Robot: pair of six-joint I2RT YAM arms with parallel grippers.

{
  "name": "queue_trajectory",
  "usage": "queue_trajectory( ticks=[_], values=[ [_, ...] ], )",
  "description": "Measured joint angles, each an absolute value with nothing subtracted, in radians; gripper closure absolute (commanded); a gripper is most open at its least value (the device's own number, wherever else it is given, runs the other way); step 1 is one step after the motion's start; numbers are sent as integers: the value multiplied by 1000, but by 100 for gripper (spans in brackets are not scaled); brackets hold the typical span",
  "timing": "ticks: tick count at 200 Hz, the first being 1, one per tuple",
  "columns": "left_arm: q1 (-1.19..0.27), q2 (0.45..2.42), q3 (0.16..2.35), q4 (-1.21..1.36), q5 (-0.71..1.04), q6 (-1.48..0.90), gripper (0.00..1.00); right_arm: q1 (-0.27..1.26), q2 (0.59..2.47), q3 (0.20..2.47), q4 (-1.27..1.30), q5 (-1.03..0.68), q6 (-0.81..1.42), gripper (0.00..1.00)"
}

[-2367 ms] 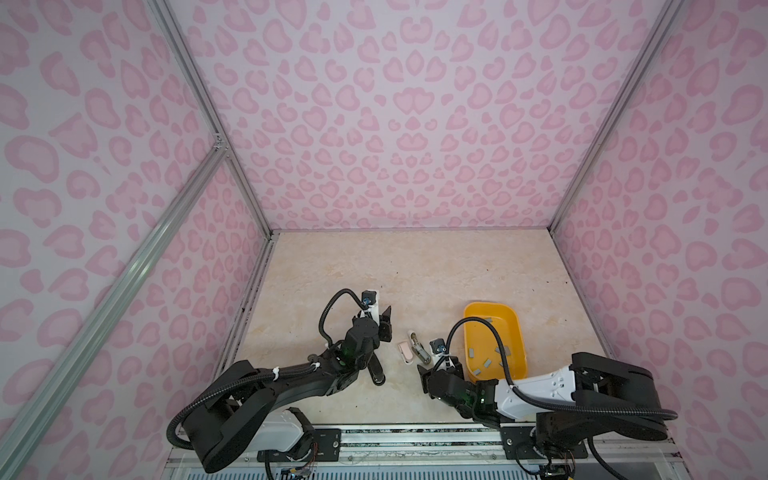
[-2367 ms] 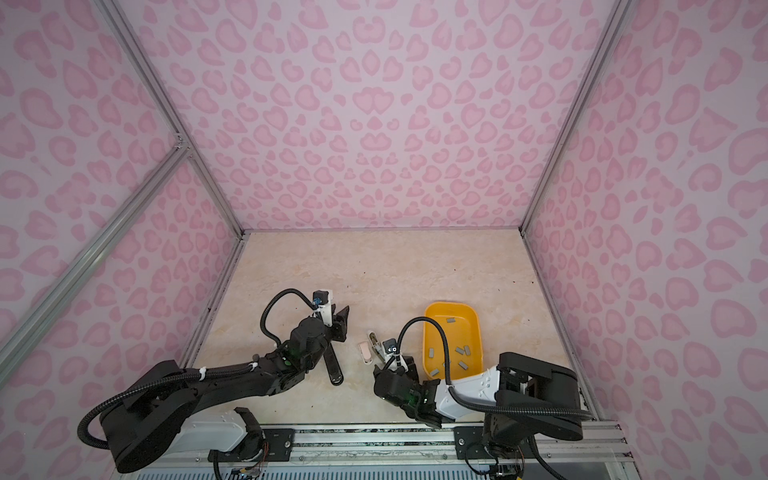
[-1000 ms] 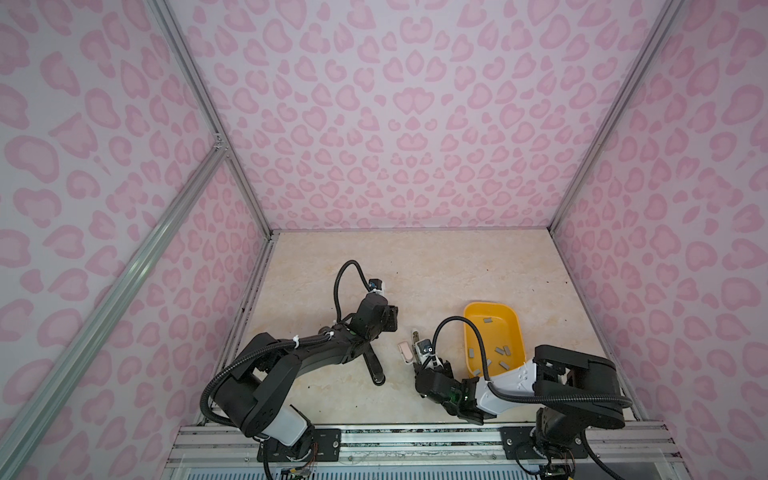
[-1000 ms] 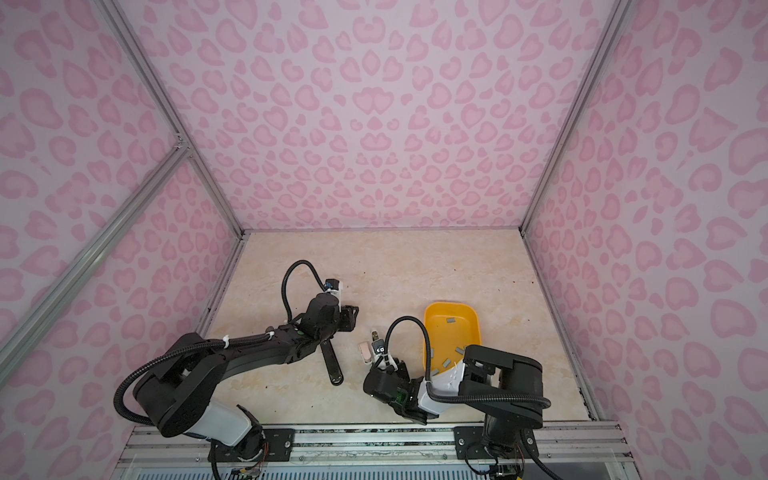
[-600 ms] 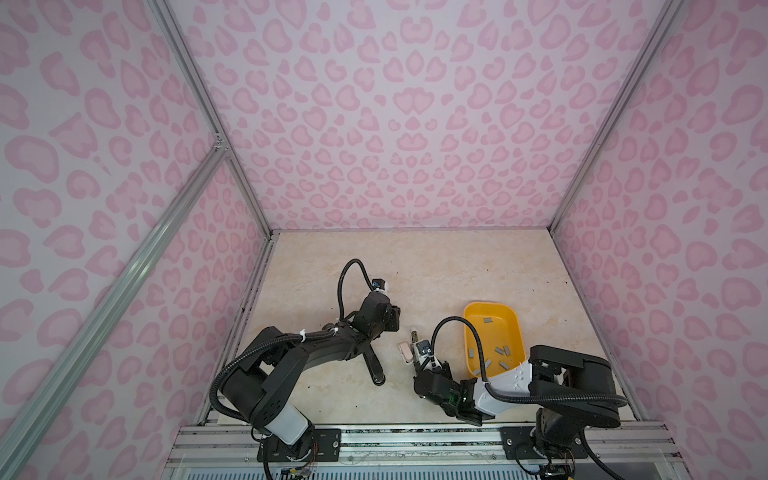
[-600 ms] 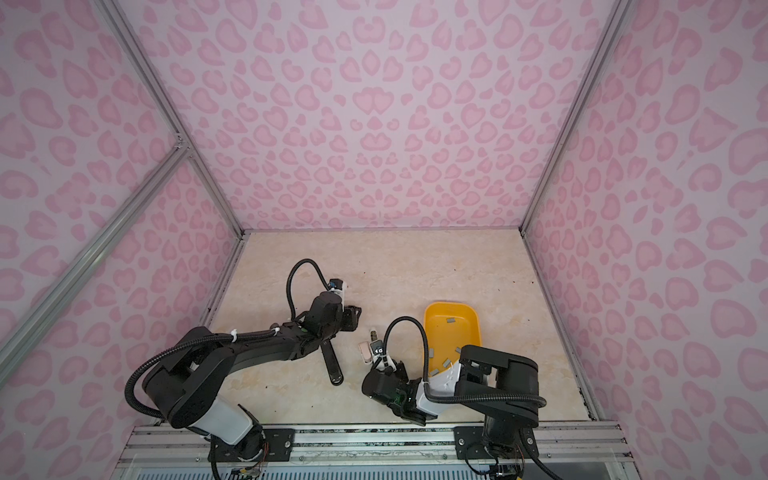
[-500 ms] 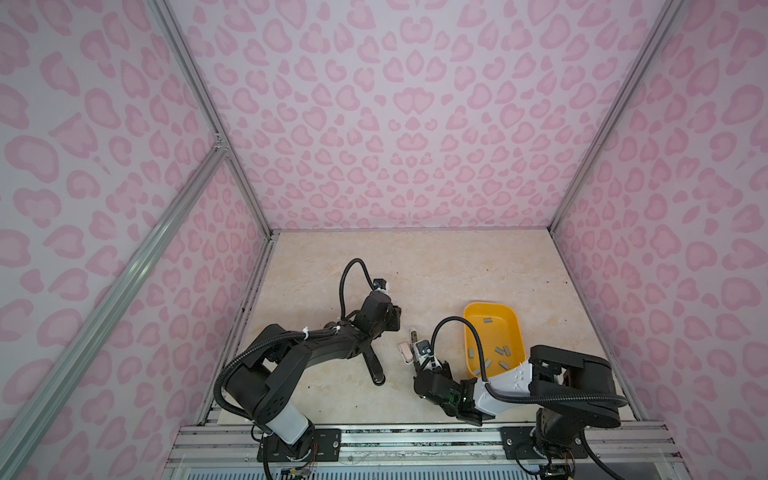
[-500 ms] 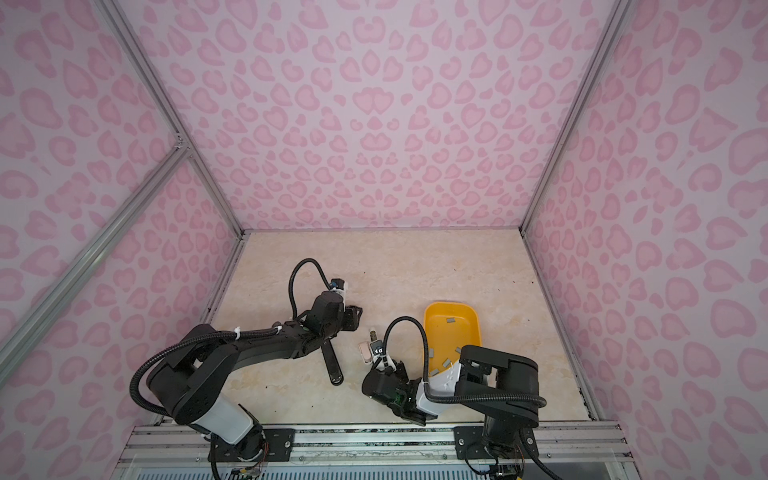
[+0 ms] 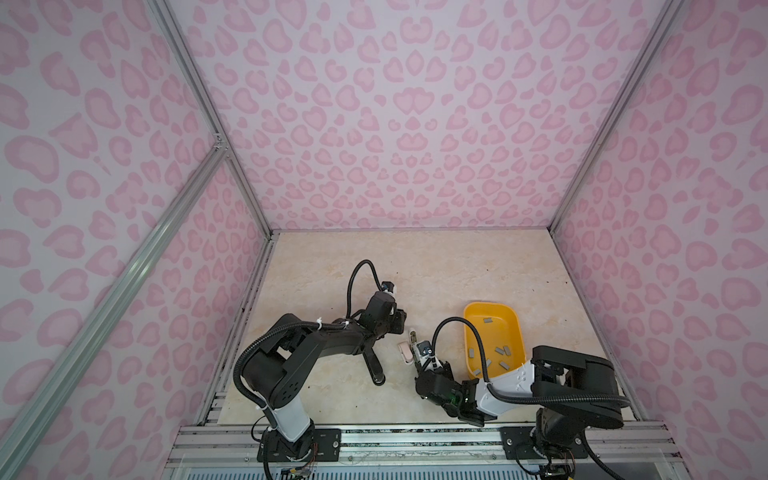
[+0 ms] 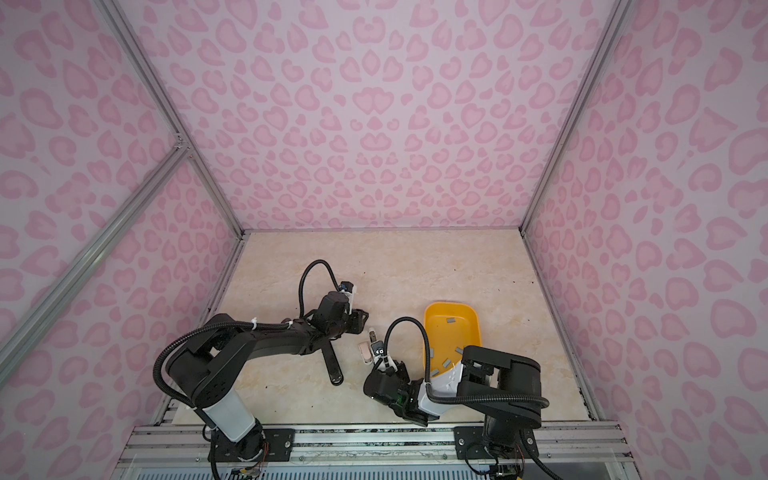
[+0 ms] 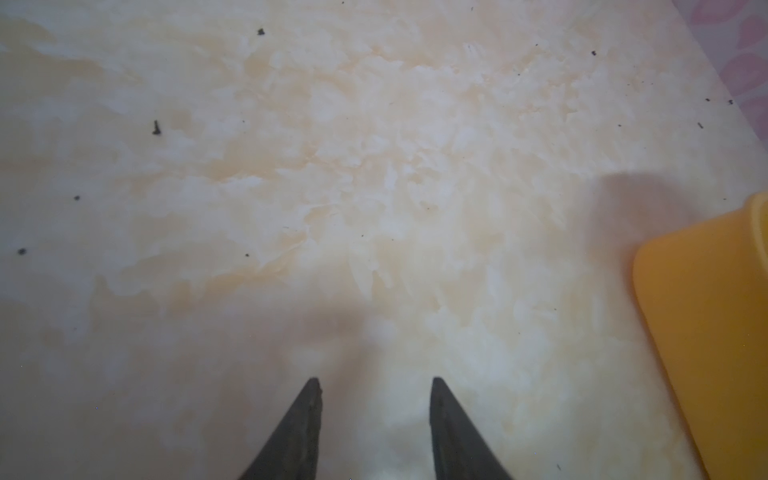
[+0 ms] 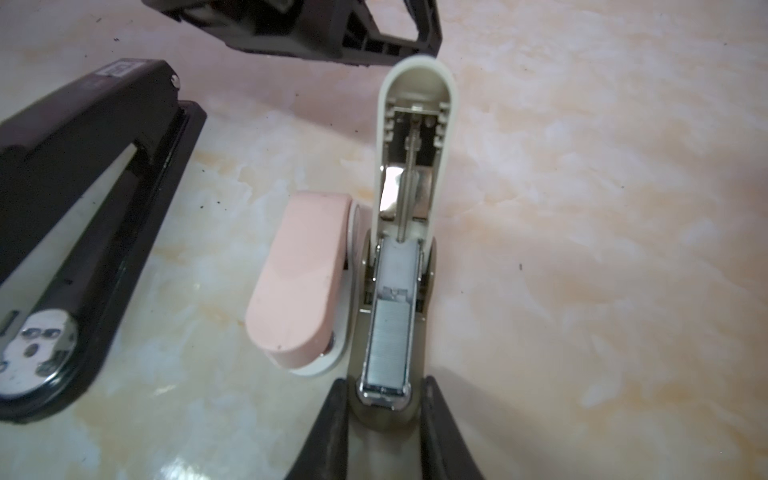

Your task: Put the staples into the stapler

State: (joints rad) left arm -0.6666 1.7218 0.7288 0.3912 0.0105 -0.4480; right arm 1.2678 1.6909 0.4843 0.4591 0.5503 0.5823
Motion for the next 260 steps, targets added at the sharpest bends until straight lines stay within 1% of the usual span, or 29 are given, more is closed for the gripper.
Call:
queue_trajectory(
  ticks=[52, 88, 129, 140, 154, 201, 222, 260],
  values=[
    [-762, 1708, 636, 530, 86, -308, 56, 1250, 1669, 455, 473, 539, 585, 79],
    [-774, 1680, 585, 614, 123, -257, 56, 1242, 1649, 427, 477, 553, 602, 79],
    [-805, 1677, 575, 663, 180, -206, 56, 1241, 1633, 408, 478, 561, 612, 76],
    [-809, 1678, 575, 669, 183, -196, 56, 1240, 1628, 403, 479, 561, 617, 74],
    [-814, 1678, 575, 678, 191, -184, 56, 1240, 1622, 396, 480, 562, 617, 70],
    [-818, 1678, 573, 684, 202, -163, 56, 1238, 1608, 377, 483, 568, 617, 70],
    [-820, 1678, 569, 689, 201, -158, 57, 1237, 1593, 369, 479, 566, 617, 68],
    [-820, 1657, 537, 701, 148, -158, 57, 1244, 1500, 337, 446, 556, 616, 66]
  ],
)
